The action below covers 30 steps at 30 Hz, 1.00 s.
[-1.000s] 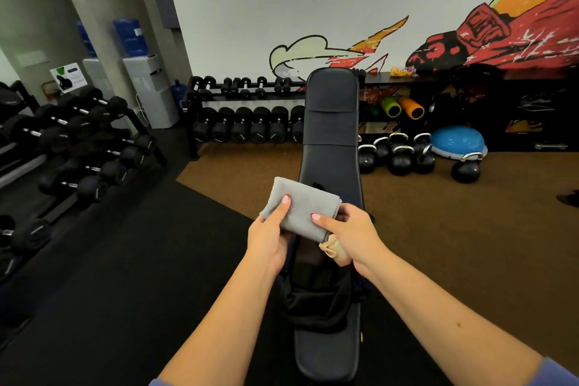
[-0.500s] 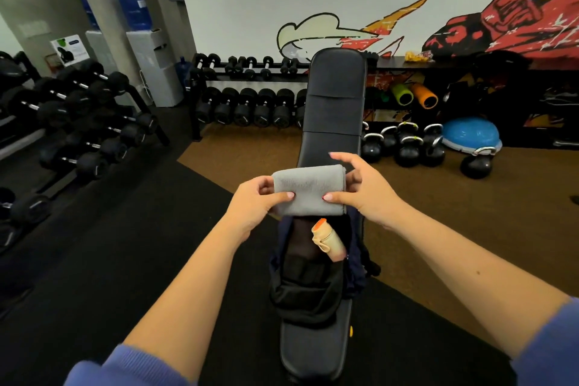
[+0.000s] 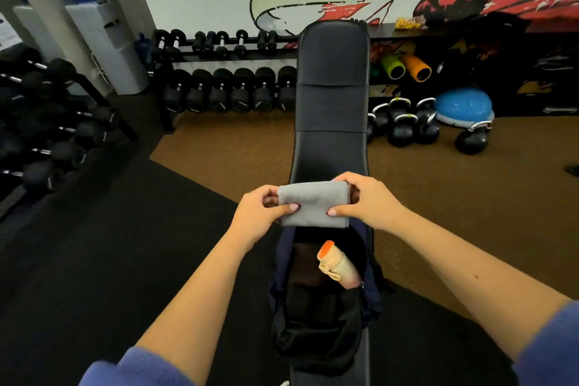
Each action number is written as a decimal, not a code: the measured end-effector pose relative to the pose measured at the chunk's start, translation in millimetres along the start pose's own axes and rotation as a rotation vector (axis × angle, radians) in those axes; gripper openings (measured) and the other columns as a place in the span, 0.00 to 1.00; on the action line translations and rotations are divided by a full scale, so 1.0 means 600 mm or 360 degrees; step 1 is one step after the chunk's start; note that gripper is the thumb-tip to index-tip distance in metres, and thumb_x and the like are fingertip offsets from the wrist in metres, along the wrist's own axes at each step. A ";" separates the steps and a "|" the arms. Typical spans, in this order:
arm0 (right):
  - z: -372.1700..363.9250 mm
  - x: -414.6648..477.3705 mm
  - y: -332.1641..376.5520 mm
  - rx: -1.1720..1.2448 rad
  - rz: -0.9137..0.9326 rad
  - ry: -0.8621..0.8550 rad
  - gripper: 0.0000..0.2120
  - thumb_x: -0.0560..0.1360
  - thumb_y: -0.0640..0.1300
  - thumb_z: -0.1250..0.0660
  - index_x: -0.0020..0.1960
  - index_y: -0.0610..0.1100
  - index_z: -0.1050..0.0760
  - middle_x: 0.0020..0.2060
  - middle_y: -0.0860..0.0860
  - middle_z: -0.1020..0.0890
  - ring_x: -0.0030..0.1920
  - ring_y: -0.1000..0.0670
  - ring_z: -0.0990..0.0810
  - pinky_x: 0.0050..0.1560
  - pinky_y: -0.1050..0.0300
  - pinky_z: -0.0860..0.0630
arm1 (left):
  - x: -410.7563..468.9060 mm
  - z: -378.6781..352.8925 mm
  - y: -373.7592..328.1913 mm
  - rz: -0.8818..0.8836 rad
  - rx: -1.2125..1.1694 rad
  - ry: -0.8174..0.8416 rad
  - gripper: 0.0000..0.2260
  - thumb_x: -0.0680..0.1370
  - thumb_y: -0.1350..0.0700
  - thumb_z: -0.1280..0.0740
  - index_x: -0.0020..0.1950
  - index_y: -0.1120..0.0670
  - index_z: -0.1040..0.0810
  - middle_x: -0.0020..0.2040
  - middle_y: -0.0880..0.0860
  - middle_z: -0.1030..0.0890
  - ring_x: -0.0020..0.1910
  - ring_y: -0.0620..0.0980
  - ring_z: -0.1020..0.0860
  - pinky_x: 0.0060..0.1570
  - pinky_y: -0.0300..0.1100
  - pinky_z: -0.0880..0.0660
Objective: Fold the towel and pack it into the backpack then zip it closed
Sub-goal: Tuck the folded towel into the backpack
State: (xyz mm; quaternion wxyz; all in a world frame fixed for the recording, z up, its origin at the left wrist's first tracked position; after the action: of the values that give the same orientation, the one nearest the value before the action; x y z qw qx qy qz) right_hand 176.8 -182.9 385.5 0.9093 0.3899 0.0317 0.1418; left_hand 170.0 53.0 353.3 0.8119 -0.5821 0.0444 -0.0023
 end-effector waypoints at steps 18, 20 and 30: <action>-0.150 0.185 -0.209 -0.0379 -0.0210 0.0744 0.20 0.69 0.64 0.30 0.54 0.52 0.22 0.46 0.56 0.19 0.45 0.53 0.22 0.46 0.52 0.26 | 0.180 -0.124 0.222 0.0279 -0.0056 0.0181 0.08 0.74 0.54 0.25 0.51 0.51 0.18 0.46 0.50 0.14 0.48 0.46 0.16 0.50 0.44 0.19; -0.174 0.180 -0.238 -0.0275 -0.0269 0.0740 0.16 0.70 0.59 0.29 0.48 0.47 0.22 0.43 0.52 0.19 0.44 0.49 0.22 0.44 0.49 0.28 | 0.177 -0.148 0.247 0.0354 -0.0062 0.0116 0.07 0.76 0.52 0.27 0.52 0.50 0.19 0.46 0.49 0.14 0.47 0.45 0.16 0.47 0.37 0.21; -0.224 0.160 -0.325 -0.0526 -0.0480 0.0349 0.15 0.79 0.49 0.37 0.64 0.46 0.29 0.59 0.48 0.20 0.57 0.45 0.21 0.48 0.57 0.32 | 0.187 -0.229 0.314 0.0188 0.0501 0.0351 0.17 0.82 0.54 0.37 0.71 0.56 0.30 0.63 0.47 0.25 0.62 0.43 0.28 0.60 0.33 0.35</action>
State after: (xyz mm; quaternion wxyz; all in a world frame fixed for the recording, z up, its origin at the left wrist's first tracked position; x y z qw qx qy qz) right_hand 291.8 -189.5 157.6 0.9627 0.2091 0.1643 0.0493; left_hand 262.6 -22.4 123.7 0.8818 -0.4407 0.1662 -0.0253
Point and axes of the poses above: each hand's wrist, its own x-axis towards the middle knuckle, its own z-axis out of the back of the hand, y = z × x, the point moved 2 cm from there along x, towards the middle knuckle
